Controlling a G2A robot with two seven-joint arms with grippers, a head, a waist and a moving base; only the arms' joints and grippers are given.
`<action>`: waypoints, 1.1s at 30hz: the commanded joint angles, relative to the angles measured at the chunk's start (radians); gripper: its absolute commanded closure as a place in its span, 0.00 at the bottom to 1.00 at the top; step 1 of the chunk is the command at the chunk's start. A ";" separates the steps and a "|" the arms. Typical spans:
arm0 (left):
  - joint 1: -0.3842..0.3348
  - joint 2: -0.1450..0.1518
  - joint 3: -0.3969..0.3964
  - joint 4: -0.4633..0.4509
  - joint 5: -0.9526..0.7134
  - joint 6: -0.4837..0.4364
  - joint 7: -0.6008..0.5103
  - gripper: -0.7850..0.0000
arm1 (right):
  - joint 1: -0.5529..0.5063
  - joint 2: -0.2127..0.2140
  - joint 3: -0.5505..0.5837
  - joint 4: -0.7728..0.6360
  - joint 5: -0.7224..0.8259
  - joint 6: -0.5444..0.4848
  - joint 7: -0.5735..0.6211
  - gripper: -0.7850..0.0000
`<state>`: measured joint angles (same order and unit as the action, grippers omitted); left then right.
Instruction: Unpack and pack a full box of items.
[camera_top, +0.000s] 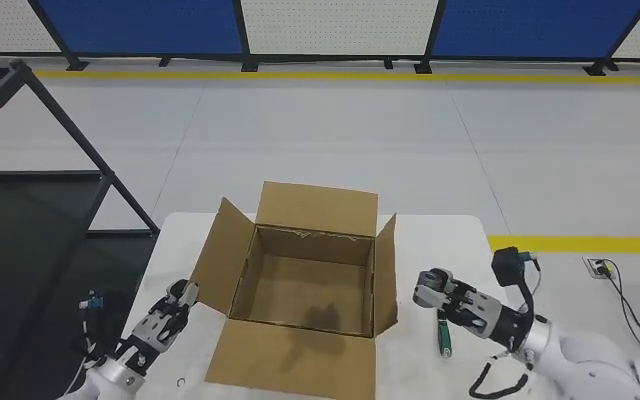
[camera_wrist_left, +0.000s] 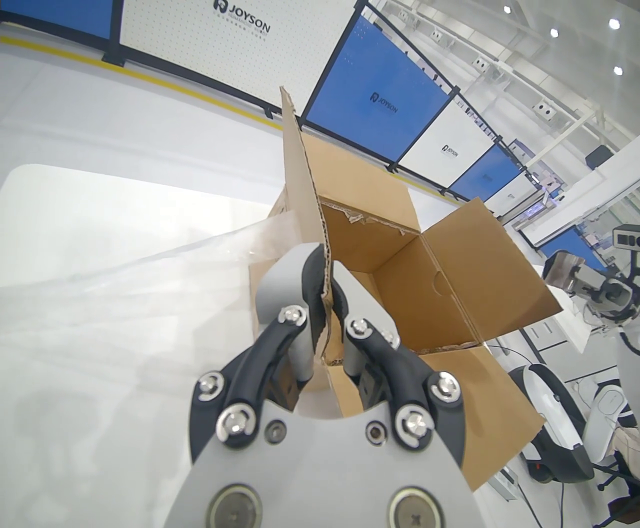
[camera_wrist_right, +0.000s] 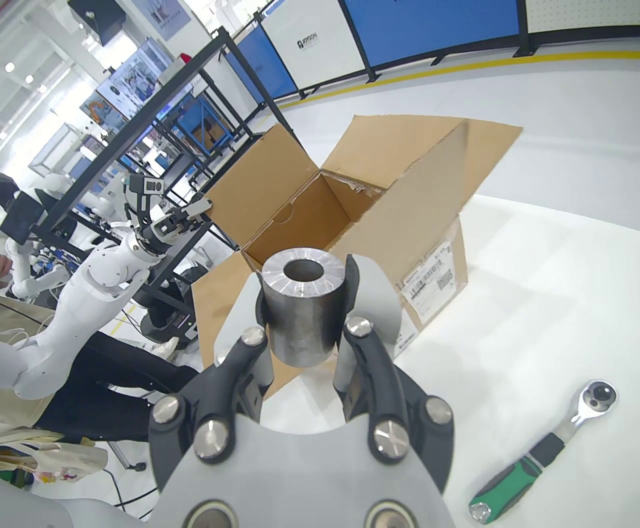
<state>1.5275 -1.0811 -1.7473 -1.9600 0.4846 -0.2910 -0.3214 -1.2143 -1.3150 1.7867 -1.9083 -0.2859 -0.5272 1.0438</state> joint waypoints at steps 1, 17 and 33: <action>-0.002 0.000 0.002 0.000 0.002 0.001 -0.003 1.00 | -0.012 0.007 0.031 0.030 0.031 -0.020 -0.007 1.00; -0.020 -0.002 0.024 -0.003 -0.002 0.031 -0.010 0.00 | -0.028 0.018 0.064 0.055 0.046 -0.021 -0.001 1.00; -0.020 -0.002 0.024 -0.003 -0.002 0.031 -0.010 0.00 | -0.077 0.027 0.094 0.119 -0.094 -0.132 -0.222 1.00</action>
<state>1.5076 -1.0831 -1.7235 -1.9634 0.4829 -0.2602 -0.3313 -1.2827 -1.2892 1.8735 -1.8011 -0.3428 -0.6286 0.8612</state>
